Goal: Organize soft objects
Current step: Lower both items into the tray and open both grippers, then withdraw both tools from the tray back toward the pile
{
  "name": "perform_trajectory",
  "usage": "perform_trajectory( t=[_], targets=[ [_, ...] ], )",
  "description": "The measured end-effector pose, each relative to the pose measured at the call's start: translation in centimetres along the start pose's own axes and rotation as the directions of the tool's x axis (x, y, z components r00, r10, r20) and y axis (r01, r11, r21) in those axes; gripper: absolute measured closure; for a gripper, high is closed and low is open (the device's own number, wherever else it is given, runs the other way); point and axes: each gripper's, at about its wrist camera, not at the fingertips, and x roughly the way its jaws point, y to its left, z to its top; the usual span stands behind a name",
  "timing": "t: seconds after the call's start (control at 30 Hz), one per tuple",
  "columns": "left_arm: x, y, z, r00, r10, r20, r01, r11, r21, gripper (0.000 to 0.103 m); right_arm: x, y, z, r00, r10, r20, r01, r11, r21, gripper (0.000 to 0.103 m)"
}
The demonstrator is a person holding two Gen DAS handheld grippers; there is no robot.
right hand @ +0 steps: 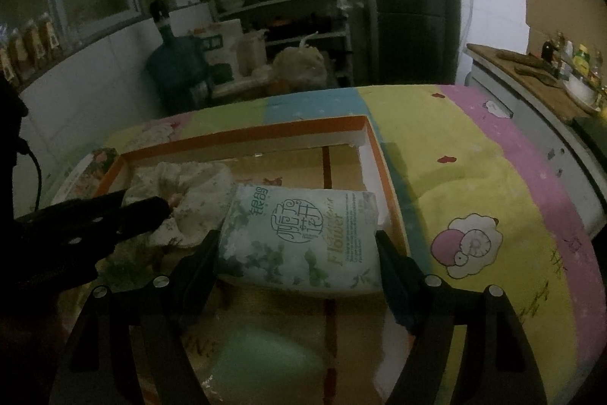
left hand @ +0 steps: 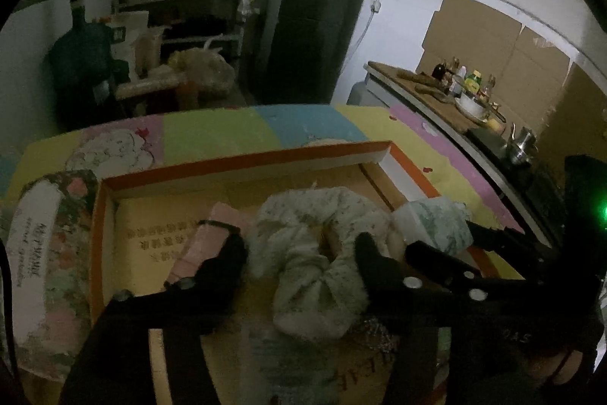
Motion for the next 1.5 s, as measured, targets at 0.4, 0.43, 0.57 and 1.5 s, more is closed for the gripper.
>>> perform_trajectory(
  t=[0.4,0.43,0.57,1.5],
  targets=[
    [-3.1,-0.2,0.0,0.996,0.020,0.085,-0.023,0.999,0.031,0.030,-1.1,0.4,0.1,0.998,-0.018,0.055,0.017,1.000,0.012,0.019],
    [-3.2,-0.2,0.0,0.996,0.020,0.087,-0.023,0.999,0.031,0.030,-1.3,0.4,0.2,0.998,-0.022,0.061,0.021,1.000,0.013,0.019],
    [-4.2,0.0,-0.2,0.994,0.022,0.107,-0.026,0.999,0.032,0.030,-2.1,0.9,0.3,0.997,-0.030,0.076,0.030,1.000,-0.003,0.019],
    [-14.2,4.4,-3.1,0.955,0.146,0.259,-0.156,0.988,0.019,0.030,-8.2,9.3,-0.4,0.981,0.042,0.187,-0.031,0.998,-0.063,0.019]
  ],
)
